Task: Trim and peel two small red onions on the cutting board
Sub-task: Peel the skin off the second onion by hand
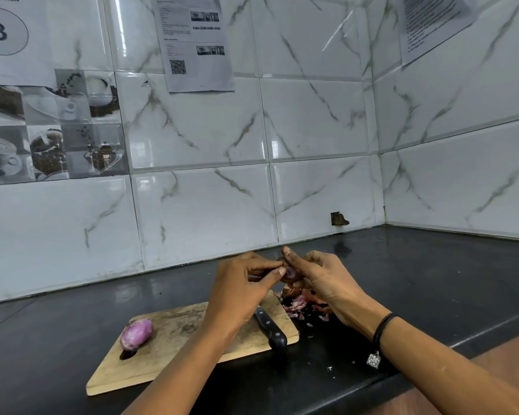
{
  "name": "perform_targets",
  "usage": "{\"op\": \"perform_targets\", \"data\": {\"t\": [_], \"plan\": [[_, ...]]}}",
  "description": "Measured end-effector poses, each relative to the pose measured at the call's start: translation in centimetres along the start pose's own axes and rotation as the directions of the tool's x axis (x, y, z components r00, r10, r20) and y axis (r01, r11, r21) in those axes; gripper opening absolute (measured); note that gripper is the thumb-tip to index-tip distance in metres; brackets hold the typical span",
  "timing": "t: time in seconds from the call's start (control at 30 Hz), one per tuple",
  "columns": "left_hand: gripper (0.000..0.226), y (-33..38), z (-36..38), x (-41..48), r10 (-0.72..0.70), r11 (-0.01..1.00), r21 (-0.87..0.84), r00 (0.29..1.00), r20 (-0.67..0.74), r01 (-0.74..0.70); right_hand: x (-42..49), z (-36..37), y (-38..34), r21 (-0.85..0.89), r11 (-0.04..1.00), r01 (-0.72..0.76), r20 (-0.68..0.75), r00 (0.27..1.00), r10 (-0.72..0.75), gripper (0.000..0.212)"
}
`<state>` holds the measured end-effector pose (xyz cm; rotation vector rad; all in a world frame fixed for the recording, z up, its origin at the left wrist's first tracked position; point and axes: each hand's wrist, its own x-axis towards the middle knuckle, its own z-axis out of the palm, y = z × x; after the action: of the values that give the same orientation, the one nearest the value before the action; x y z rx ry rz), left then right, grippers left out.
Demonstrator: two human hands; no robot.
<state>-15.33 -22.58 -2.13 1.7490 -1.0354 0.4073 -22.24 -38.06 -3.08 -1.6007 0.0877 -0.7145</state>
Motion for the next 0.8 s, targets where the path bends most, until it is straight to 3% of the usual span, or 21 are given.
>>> {"op": "perform_targets", "data": {"t": [0.17, 0.37, 0.63, 0.8], "plan": [[0.014, -0.01, -0.23, -0.15, -0.085, 0.996, -0.043, 0.996, -0.023, 0.083, 0.29, -0.14, 0.46, 0.004, 1.0, 0.005, -0.014, 1.0, -0.005, 0.057], [0.012, -0.19, -0.24, -0.38, -0.132, 0.991, -0.031, 0.991, -0.007, 0.132, 0.6, -0.26, 1.01, -0.052, 0.999, 0.0, 0.007, 1.0, 0.001, 0.046], [0.012, 0.29, -0.16, -0.51, -0.106, 0.994, 0.012, 0.994, -0.026, 0.107, 0.35, -0.08, 0.68, -0.108, 0.993, 0.041, 0.01, 0.999, -0.04, 0.047], [0.012, 0.29, 0.02, -0.36, -0.053, 0.998, 0.022, 0.999, 0.001, 0.053, -0.04, -0.09, 0.23, -0.002, 1.0, 0.021, 0.032, 0.999, -0.021, 0.05]]}}
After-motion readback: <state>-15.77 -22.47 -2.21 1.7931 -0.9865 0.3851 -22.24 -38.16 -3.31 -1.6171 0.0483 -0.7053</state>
